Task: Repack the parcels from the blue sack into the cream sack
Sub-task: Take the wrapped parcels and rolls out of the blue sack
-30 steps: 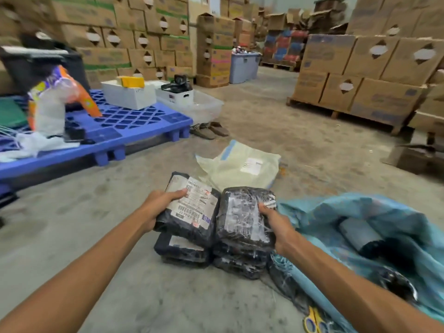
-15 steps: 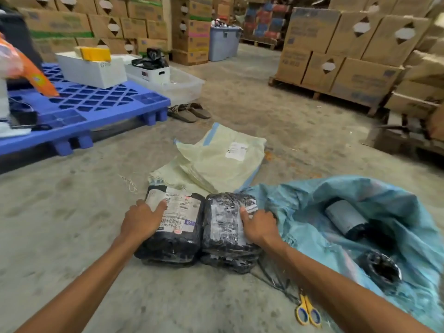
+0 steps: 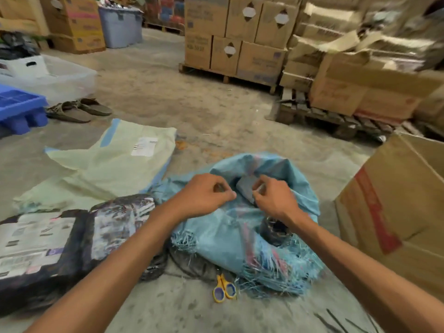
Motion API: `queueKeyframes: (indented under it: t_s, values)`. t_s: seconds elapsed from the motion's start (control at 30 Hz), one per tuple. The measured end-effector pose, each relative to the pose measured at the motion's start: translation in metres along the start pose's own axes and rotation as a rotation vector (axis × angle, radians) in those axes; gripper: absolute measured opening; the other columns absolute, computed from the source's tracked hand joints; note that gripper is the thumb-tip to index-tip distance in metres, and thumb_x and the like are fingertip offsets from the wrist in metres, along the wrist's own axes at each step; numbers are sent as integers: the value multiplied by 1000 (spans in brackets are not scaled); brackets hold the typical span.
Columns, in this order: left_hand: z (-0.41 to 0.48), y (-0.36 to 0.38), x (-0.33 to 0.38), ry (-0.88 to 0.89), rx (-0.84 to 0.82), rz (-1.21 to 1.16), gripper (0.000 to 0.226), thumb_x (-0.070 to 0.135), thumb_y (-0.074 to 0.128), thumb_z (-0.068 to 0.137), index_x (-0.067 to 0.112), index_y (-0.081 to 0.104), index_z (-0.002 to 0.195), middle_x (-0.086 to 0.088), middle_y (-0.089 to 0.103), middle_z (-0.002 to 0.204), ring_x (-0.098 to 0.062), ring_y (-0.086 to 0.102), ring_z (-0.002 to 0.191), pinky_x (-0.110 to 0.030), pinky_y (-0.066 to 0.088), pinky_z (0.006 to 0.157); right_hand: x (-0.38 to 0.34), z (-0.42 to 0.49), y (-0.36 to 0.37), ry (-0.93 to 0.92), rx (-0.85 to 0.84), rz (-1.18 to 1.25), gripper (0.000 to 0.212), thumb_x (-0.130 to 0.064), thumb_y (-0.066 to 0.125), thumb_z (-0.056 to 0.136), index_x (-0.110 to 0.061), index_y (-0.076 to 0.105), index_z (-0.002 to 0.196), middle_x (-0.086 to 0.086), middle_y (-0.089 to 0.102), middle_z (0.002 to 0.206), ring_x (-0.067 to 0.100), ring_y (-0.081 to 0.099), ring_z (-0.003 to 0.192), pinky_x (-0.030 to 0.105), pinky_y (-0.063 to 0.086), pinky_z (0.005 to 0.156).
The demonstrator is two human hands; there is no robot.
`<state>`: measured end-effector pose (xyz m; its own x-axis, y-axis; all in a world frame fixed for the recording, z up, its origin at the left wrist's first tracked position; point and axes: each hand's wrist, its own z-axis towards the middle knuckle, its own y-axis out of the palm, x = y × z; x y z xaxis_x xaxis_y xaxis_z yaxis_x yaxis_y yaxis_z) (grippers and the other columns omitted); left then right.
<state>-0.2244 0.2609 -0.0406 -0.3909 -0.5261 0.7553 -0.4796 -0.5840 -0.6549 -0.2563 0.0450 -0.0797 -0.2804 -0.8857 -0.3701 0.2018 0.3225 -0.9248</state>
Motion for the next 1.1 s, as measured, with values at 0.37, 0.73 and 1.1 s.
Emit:
queueKeyframes:
  t_s: [0.37, 0.73, 1.1]
  values:
    - [138, 99, -72, -223, 24, 347, 32, 35, 61, 76, 6, 65, 89, -16, 66, 90, -28, 62, 86, -39, 52, 82, 134, -6, 60, 139, -342, -165, 104, -51, 87, 58, -34, 28, 142, 13, 47, 125, 36, 59, 110, 39, 52, 90]
    - [172, 64, -134, -311, -211, 1055, 39, 30, 58, 90, 9, 61, 123, -11, 61, 125, -26, 60, 112, -35, 50, 93, 103, 48, 116, 50, -244, 72, 99, -65, 77, 67, -26, 34, 147, 8, 55, 135, 30, 57, 119, 38, 50, 95]
    - [217, 64, -165, -493, -680, 1360, 47, 35, 55, 93, 20, 51, 138, -2, 46, 146, -28, 43, 135, -40, 32, 116, 97, 65, 132, 73, -312, -145, 104, -72, 72, 67, -25, 28, 149, 10, 62, 122, 31, 61, 111, 38, 52, 88]
